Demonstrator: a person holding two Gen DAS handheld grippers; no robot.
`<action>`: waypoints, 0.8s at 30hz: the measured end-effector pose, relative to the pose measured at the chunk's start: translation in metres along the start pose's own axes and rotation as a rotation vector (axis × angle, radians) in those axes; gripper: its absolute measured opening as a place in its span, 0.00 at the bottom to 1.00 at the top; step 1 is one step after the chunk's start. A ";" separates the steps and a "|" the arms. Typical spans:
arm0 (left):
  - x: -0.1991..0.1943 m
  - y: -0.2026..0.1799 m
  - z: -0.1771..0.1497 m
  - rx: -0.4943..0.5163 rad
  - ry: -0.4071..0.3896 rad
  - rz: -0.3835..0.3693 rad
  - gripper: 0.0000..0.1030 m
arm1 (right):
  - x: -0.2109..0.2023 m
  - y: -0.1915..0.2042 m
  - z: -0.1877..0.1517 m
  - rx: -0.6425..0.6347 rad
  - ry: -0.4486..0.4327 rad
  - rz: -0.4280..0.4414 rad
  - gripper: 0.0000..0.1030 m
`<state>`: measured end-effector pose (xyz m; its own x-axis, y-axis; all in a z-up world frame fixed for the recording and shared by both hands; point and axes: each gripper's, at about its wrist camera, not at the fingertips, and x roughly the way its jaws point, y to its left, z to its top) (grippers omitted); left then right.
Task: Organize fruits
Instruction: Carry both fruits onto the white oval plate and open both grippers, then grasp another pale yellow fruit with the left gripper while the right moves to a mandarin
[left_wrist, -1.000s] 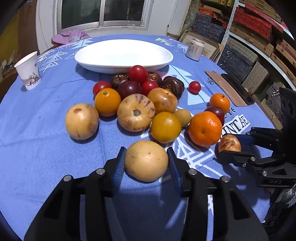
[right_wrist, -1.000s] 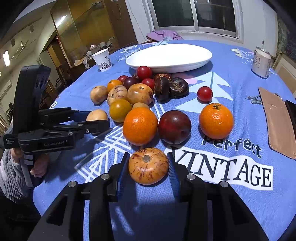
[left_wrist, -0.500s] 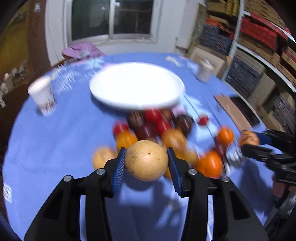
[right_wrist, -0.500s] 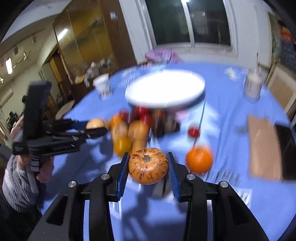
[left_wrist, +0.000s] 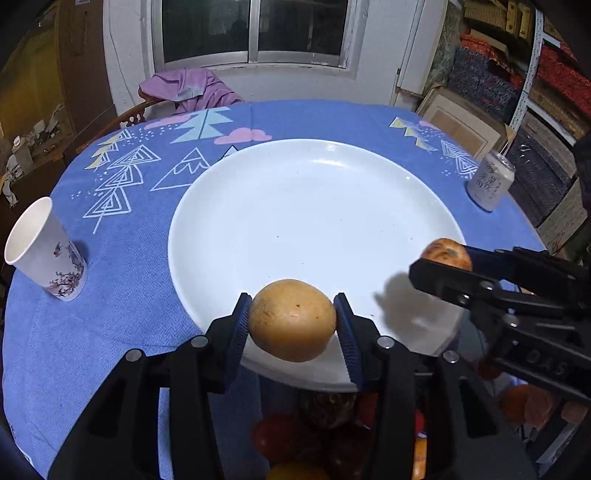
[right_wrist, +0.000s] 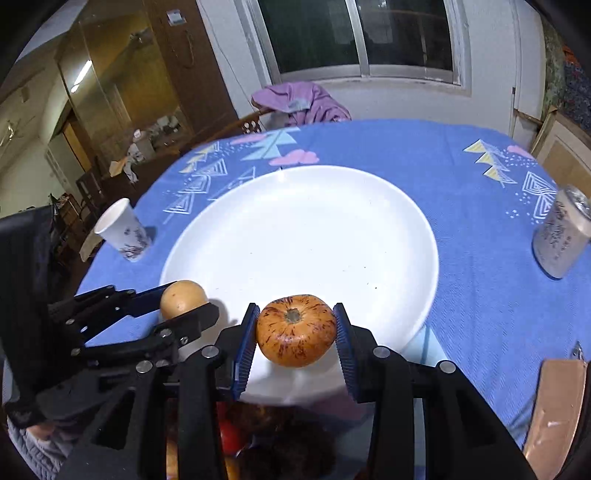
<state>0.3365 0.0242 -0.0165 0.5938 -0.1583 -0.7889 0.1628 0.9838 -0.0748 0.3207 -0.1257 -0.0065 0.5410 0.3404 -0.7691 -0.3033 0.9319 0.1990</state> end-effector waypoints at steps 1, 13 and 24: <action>0.000 0.001 -0.001 -0.004 -0.006 -0.005 0.57 | 0.003 0.000 0.000 0.006 0.003 0.002 0.40; -0.044 0.017 -0.011 -0.060 -0.081 0.005 0.73 | -0.030 -0.010 -0.009 0.058 -0.074 0.024 0.53; -0.101 0.045 -0.117 -0.096 -0.126 0.065 0.85 | -0.123 -0.041 -0.112 0.157 -0.216 0.107 0.65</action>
<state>0.1915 0.0943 -0.0120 0.6954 -0.0974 -0.7120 0.0487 0.9949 -0.0885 0.1785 -0.2198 0.0120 0.6722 0.4408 -0.5948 -0.2514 0.8916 0.3765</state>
